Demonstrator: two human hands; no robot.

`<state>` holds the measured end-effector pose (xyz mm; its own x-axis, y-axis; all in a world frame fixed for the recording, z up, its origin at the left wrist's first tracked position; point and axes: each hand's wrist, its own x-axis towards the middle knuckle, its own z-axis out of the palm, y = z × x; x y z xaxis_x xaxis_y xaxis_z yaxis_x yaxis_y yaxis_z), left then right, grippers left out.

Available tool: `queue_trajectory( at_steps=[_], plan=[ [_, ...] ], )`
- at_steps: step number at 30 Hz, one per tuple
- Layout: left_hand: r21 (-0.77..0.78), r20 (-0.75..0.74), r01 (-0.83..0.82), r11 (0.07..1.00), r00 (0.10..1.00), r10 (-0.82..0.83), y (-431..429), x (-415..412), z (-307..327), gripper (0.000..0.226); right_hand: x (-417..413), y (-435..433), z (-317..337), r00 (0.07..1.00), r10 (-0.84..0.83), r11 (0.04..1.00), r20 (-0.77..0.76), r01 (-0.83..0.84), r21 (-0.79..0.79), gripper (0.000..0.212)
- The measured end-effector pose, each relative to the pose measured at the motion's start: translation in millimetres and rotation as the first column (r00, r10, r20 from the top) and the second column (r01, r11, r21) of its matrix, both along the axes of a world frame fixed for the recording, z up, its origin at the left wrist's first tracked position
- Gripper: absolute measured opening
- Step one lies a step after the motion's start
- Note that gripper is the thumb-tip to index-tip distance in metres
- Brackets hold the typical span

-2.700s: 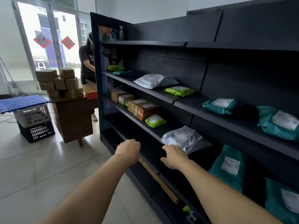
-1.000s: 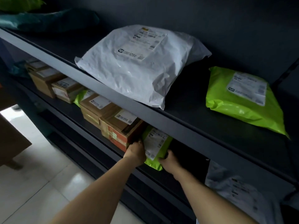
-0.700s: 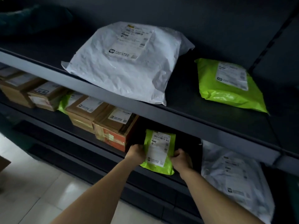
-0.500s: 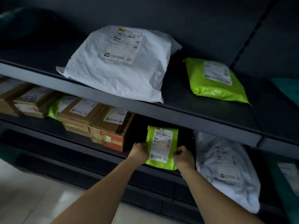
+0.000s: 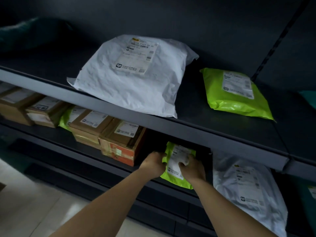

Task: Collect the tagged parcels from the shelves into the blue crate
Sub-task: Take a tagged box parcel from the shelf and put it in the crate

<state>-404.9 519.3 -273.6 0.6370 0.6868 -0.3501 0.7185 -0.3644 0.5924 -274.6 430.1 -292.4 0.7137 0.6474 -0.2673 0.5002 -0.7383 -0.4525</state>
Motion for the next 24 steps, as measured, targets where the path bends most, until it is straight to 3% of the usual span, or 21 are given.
queue_trajectory(
  at_steps=[3,6,8,12,15,20,24],
  plan=[
    [0.262,0.041,-0.086,0.961,0.996,0.078,21.5,-25.1,24.5,0.037,-27.3,33.8,17.9,0.984,0.140,0.985,-0.108,-0.127,0.115,0.054],
    [0.556,0.018,-0.065,0.829,0.998,0.066,47.3,-56.4,41.4,0.036,-60.2,64.8,30.5,0.937,0.241,0.964,-0.253,-0.201,0.173,0.060],
    [0.622,-0.042,-0.082,0.778,0.990,0.138,66.3,-80.5,45.2,0.041,-78.7,81.0,32.8,0.916,0.251,0.960,-0.313,-0.195,0.199,0.062],
    [0.552,-0.153,-0.159,0.818,0.945,0.287,100.3,-118.4,39.3,0.048,-102.6,99.0,35.3,0.914,0.197,0.974,-0.355,-0.142,0.175,0.065],
    [0.437,-0.177,-0.154,0.886,0.951,0.252,115.1,-132.2,31.8,0.044,-114.4,104.9,35.7,0.919,0.101,0.987,-0.380,-0.044,0.155,0.064],
    [0.404,-0.124,-0.118,0.907,0.975,0.183,129.4,-140.2,31.8,0.032,-139.2,108.9,41.2,0.887,-0.077,0.976,-0.456,0.160,0.146,0.050],
    [0.261,-0.026,-0.181,0.948,0.981,0.194,135.6,-149.3,30.7,0.028,-153.7,102.5,49.0,0.773,-0.192,0.922,-0.605,0.353,0.159,0.045]
  ],
)
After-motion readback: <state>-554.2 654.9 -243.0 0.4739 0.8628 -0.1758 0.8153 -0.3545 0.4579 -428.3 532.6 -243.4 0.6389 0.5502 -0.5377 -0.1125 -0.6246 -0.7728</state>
